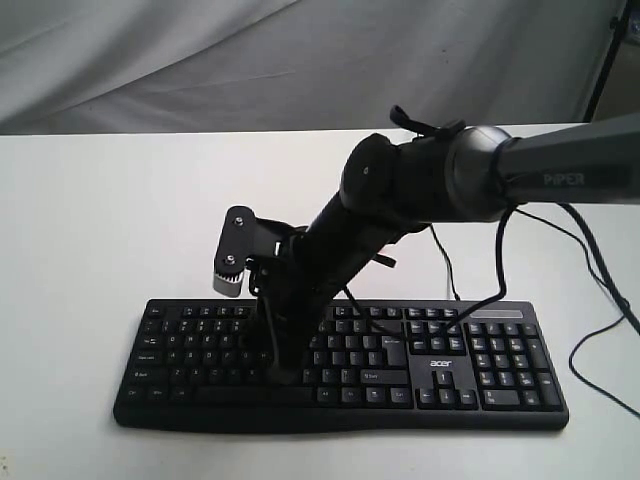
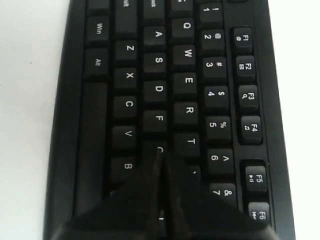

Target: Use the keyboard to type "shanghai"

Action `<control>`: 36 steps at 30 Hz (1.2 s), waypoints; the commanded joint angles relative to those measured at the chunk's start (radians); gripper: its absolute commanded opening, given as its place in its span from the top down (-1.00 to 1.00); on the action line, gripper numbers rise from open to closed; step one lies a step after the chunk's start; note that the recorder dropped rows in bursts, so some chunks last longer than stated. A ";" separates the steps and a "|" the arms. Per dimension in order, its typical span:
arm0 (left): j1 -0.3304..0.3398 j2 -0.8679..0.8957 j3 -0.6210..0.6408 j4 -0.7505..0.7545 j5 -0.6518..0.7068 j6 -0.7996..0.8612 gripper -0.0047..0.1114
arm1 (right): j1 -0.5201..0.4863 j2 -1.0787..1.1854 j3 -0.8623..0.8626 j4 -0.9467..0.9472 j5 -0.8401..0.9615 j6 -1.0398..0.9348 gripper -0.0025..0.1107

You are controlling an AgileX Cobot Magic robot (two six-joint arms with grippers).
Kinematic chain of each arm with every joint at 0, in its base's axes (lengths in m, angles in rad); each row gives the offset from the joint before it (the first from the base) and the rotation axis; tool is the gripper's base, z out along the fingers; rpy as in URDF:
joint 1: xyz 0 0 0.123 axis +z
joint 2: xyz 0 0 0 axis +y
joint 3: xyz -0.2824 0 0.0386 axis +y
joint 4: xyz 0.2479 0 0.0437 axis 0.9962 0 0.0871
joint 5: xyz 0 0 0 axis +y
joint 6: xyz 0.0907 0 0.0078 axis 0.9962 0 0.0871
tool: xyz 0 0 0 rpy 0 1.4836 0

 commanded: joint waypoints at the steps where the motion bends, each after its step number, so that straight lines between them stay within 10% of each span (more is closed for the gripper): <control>1: -0.004 0.003 0.005 -0.001 -0.003 -0.003 0.91 | -0.005 -0.004 0.008 0.020 0.012 -0.035 0.96; 36: -0.004 0.003 0.005 -0.001 -0.003 -0.003 0.91 | -0.005 0.019 0.008 -0.003 0.007 -0.048 0.96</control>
